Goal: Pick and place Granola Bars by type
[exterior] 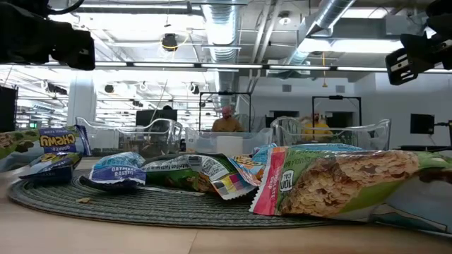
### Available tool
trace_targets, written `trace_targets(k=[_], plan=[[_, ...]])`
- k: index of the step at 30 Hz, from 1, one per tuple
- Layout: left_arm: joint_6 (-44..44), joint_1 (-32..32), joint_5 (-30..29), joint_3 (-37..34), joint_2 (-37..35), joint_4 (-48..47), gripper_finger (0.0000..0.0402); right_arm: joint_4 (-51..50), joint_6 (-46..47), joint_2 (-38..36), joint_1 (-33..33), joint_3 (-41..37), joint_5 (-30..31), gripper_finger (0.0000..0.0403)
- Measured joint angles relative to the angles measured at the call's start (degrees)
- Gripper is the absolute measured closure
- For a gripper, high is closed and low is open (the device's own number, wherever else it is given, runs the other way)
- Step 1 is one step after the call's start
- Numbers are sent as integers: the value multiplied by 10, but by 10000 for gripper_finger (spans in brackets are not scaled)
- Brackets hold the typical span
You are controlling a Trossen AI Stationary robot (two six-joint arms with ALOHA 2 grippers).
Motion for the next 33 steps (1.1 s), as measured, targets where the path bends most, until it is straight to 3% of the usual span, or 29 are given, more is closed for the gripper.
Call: trace_targets(k=[33], plan=[[0, 0, -20, 0, 2, -5, 276, 0, 0, 0, 0, 0, 0, 265]])
